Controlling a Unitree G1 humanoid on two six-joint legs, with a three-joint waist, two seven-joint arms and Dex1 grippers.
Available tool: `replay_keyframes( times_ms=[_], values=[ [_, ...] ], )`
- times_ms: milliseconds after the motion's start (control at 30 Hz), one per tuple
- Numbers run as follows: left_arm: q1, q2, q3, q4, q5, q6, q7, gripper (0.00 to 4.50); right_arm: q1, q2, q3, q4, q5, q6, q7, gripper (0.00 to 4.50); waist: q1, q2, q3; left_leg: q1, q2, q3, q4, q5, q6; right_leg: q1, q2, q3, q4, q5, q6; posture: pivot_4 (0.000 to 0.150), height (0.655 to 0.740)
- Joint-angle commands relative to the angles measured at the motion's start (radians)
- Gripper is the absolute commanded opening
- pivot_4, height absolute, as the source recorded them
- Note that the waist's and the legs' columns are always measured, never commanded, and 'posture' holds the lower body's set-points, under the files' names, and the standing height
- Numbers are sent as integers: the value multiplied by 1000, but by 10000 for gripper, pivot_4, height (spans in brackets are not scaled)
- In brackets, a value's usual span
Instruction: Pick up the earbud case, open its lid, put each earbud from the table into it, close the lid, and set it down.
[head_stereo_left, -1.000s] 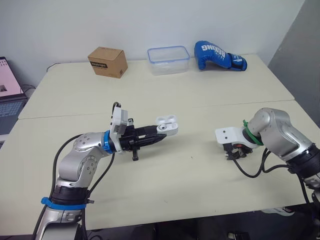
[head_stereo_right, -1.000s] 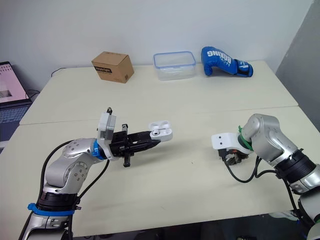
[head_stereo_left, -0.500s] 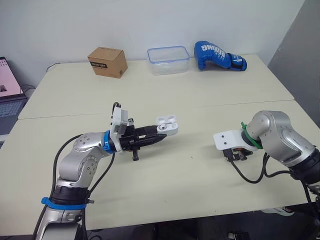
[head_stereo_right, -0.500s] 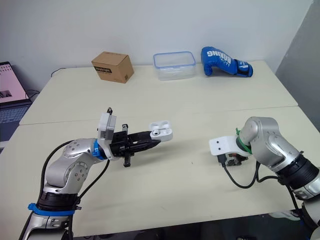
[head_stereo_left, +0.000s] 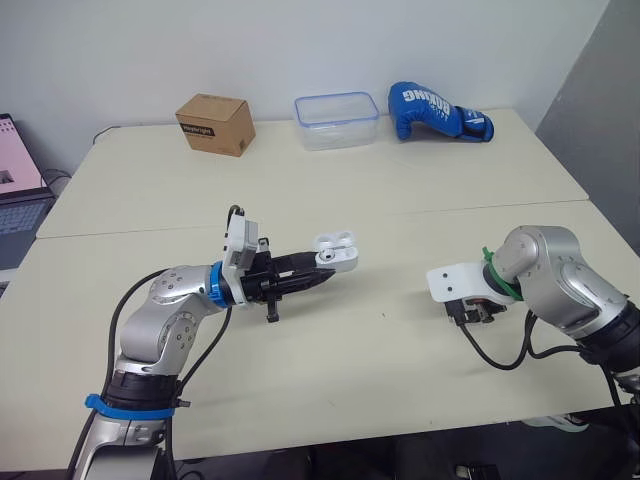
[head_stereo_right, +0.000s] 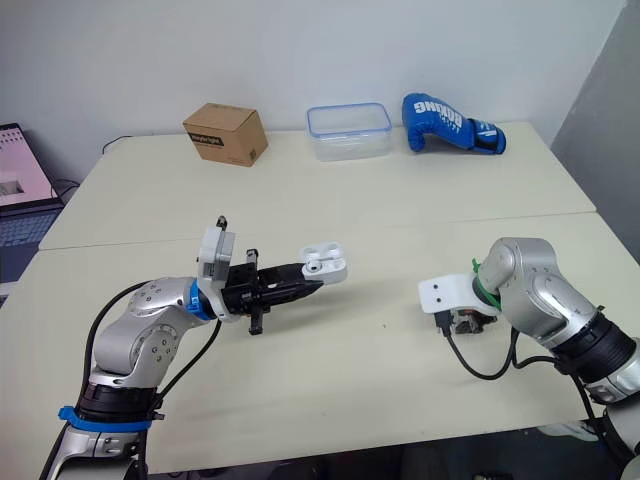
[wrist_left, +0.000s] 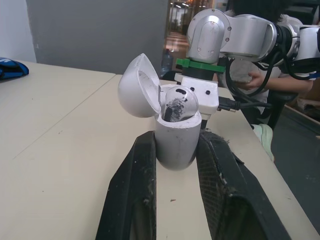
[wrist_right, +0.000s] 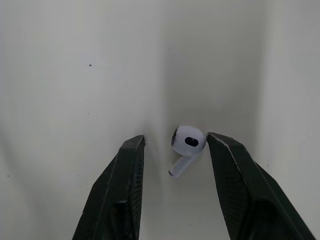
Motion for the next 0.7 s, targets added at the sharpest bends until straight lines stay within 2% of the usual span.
replay_keyframes(
  times_ms=[33,533,633,700],
  values=[
    [-3,-4,0,-26,-3,-15,7,7753,-9,0,-10,7,-22,-15,-1,20144,0,0,0,0,0,0,0,0,0,0,0,0,0,0,0,1500,7307],
    [5,-1,2,-35,-6,-15,21,7753,-31,24,-11,48,-41,-50,10,20144,0,0,0,0,0,0,0,0,0,0,0,0,0,0,0,1500,7307],
    [7,-1,2,-37,-6,-15,21,7753,-31,26,-10,49,-44,-47,12,14852,-1,0,0,0,0,0,0,0,0,0,0,0,0,0,0,1500,7307],
    [8,0,2,-37,-5,-15,22,7753,-31,27,-10,45,-43,-40,17,14852,-1,0,0,0,0,0,0,0,0,0,0,0,0,0,0,1500,7307]
  ],
)
